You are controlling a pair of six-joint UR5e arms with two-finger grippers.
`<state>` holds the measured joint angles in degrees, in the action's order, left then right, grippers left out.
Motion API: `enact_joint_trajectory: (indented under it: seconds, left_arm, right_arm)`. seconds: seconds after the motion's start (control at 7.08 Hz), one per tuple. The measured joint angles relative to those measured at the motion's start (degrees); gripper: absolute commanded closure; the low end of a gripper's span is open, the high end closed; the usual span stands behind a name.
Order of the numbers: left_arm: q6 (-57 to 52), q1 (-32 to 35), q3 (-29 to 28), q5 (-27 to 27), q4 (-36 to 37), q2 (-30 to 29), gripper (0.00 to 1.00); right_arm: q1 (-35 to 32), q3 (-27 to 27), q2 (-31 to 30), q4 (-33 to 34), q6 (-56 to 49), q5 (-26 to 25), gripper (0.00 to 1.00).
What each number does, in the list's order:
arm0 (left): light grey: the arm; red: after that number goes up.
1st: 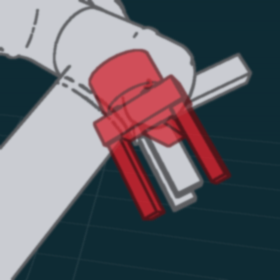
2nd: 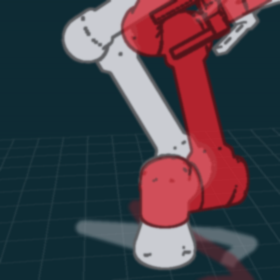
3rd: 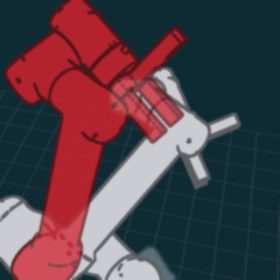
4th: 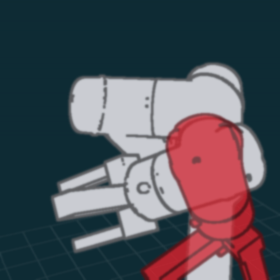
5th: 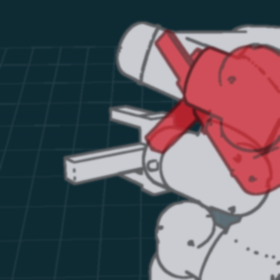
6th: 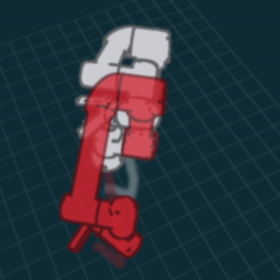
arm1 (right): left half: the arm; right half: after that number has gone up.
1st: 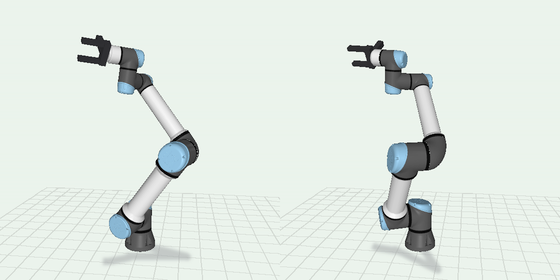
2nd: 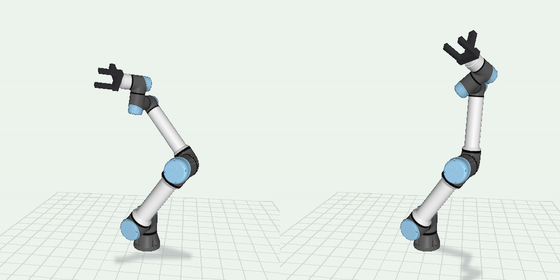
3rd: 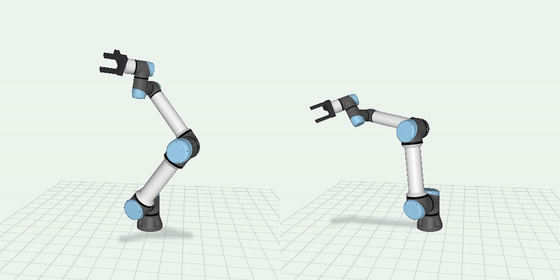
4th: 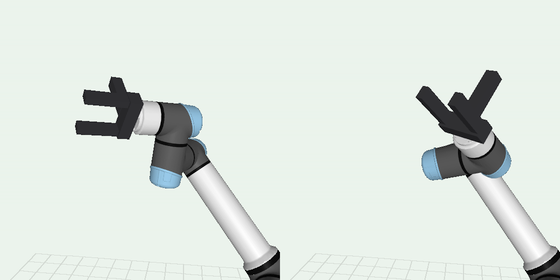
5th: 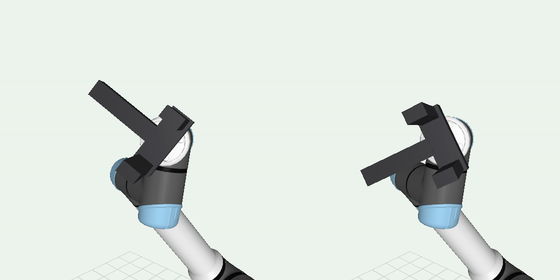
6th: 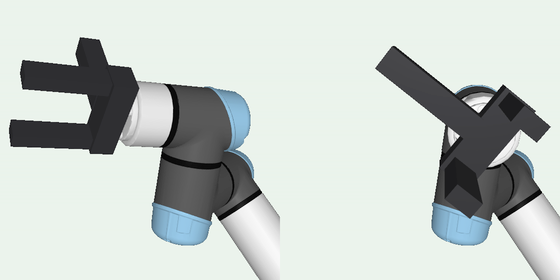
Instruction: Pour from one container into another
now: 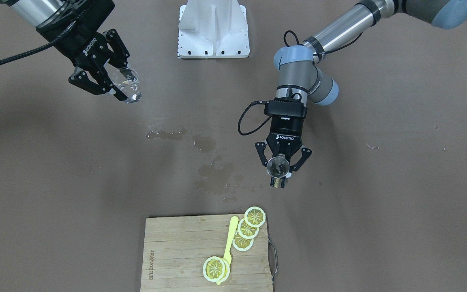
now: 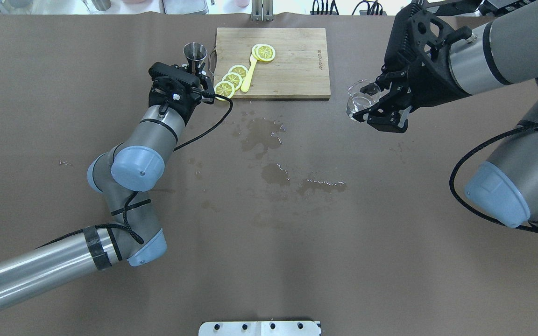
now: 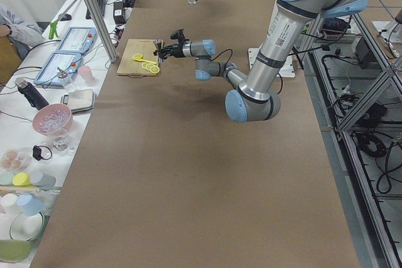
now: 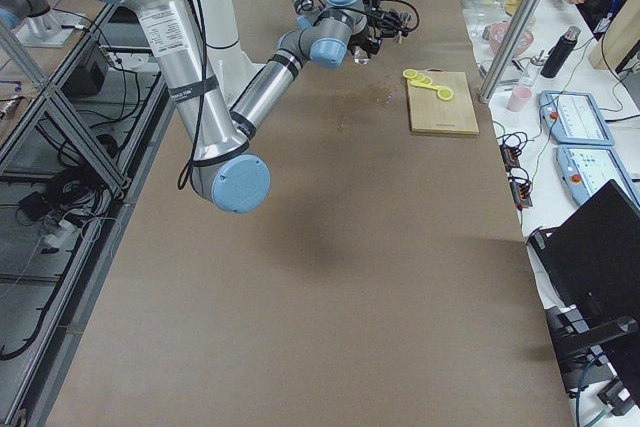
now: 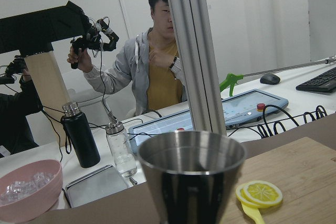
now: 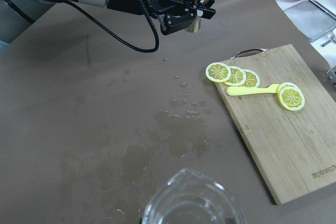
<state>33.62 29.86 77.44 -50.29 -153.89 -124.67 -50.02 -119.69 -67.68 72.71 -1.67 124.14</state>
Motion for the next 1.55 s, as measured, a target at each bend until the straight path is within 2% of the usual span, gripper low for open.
enact_joint_trajectory:
  seconds: [0.85,1.55]
  left_arm:
    - [-0.14,-2.36,-0.20,-0.81,-0.17,-0.12,1.00]
    - [-0.16,-4.35,2.27,-1.34,-0.73,-0.85,1.00]
  right_arm:
    - [2.59,-2.01,-0.10,2.42,-0.38,-0.36,1.00]
    - [5.55,-2.24,3.17,8.47,-1.06,-0.41,1.00]
